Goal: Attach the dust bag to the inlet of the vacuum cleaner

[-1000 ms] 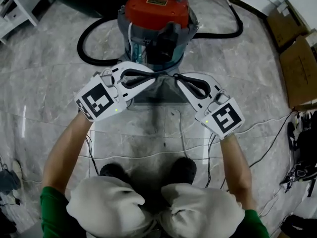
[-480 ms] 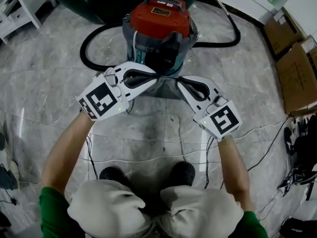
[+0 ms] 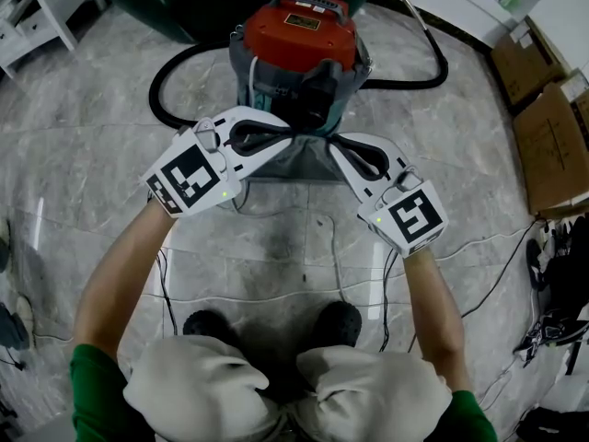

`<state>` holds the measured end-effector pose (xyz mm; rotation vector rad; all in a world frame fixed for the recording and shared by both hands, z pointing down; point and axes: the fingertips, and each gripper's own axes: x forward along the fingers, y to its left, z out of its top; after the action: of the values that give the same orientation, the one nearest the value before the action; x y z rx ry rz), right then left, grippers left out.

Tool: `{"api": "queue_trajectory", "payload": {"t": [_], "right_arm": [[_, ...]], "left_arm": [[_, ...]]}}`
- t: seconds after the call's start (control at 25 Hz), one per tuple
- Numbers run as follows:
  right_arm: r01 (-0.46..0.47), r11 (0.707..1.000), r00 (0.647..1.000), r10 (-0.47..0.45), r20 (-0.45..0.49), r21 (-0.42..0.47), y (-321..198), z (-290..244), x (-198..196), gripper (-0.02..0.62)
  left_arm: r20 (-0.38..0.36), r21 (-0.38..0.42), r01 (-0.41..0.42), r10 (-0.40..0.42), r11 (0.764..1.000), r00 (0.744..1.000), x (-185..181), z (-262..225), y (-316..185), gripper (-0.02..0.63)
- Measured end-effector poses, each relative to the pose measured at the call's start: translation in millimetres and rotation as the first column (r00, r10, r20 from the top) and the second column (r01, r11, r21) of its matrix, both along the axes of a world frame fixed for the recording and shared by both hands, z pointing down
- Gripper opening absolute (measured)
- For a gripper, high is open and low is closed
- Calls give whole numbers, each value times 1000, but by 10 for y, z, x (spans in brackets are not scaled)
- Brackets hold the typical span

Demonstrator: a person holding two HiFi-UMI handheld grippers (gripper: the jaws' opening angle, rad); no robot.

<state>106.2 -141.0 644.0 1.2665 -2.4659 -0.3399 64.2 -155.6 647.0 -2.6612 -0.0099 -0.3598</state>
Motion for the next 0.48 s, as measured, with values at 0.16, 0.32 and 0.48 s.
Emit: {"api": "queue_trajectory", "payload": {"t": [0.16, 0.32, 0.48], "right_arm": [[-23, 1000, 1000, 23, 4, -9, -76, 8, 52, 21], [-46, 999, 999, 47, 8, -17, -177, 20, 93, 21], [-58, 998, 998, 58, 17, -14, -272, 16, 120, 21]], "left_arm": [[2, -3, 19, -19, 1000, 1000, 38, -14, -80, 14], [0, -5, 39, -39, 999, 999, 69, -18, -181, 14], [-9, 2, 56, -56, 998, 998, 99, -33, -284, 15]]}}
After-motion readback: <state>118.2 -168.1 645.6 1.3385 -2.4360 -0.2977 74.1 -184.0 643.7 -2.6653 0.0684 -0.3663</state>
